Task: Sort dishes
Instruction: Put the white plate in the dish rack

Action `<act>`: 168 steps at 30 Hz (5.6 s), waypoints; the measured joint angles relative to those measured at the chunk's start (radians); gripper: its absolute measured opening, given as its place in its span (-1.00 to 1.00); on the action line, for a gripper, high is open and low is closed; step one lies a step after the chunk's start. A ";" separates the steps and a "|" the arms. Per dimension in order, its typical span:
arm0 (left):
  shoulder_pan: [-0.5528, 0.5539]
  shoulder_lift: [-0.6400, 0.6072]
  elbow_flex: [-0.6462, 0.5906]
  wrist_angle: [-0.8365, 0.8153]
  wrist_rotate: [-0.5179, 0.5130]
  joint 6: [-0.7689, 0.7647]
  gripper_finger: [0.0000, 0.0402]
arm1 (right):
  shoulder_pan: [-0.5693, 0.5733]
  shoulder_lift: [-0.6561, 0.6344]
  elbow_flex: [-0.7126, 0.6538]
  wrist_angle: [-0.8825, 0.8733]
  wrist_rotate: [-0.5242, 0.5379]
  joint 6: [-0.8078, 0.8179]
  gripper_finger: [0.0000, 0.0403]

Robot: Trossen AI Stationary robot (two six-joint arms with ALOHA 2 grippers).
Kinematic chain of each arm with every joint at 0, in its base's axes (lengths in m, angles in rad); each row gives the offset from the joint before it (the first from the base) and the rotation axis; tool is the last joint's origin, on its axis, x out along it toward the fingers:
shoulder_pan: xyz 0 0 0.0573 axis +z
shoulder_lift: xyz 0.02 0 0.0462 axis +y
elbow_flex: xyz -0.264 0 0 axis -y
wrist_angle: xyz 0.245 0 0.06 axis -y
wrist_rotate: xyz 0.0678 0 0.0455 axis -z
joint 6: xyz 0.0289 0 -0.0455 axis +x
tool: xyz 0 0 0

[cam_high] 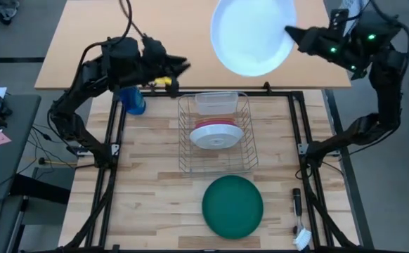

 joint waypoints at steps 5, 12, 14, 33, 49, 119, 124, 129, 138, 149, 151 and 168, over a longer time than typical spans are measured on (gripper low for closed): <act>-0.045 0.000 0.000 0.025 0.208 0.116 -0.43 | -0.028 0.003 0.000 -0.165 -0.001 0.065 -1.00; -0.197 0.024 0.000 0.028 0.106 0.464 0.01 | -0.059 0.012 0.000 -0.356 -0.061 0.122 -1.00; -0.243 0.046 0.000 0.031 0.061 0.603 0.10 | -0.082 0.019 0.000 -0.406 -0.108 0.136 -1.00; -0.382 0.391 0.000 0.058 -0.458 1.157 0.16 | -0.142 0.126 0.000 -0.542 -0.396 0.026 -1.00; -0.389 0.411 0.000 0.083 -0.525 1.187 -0.75 | -0.149 0.141 0.000 -0.615 -0.451 -0.028 -1.00; 0.016 0.114 -0.061 -0.004 1.307 -0.194 -0.85 | 0.033 -0.061 0.000 -0.469 -0.300 0.093 -0.33; 0.069 0.112 -0.060 0.090 1.347 -0.253 -0.86 | 0.034 -0.061 0.000 -0.471 -0.288 0.088 -0.33; 0.105 0.114 -0.060 0.042 1.359 -0.193 -0.85 | 0.034 -0.061 0.000 -0.487 -0.284 0.057 -0.33; 0.062 0.118 -0.210 -0.098 1.212 0.005 -0.88 | 0.033 -0.061 0.000 -0.537 -0.285 -0.001 -0.33; -0.018 0.117 -0.472 0.015 1.159 0.194 -0.88 | 0.028 -0.060 0.000 -0.595 -0.256 -0.023 -0.33; -0.027 0.117 -0.501 0.038 1.142 0.212 -0.88 | 0.027 -0.060 0.000 -0.596 -0.255 -0.023 -0.33; -0.027 0.114 -0.709 0.242 0.980 0.109 -0.89 | -0.007 -0.051 0.000 -0.601 -0.252 -0.023 -0.33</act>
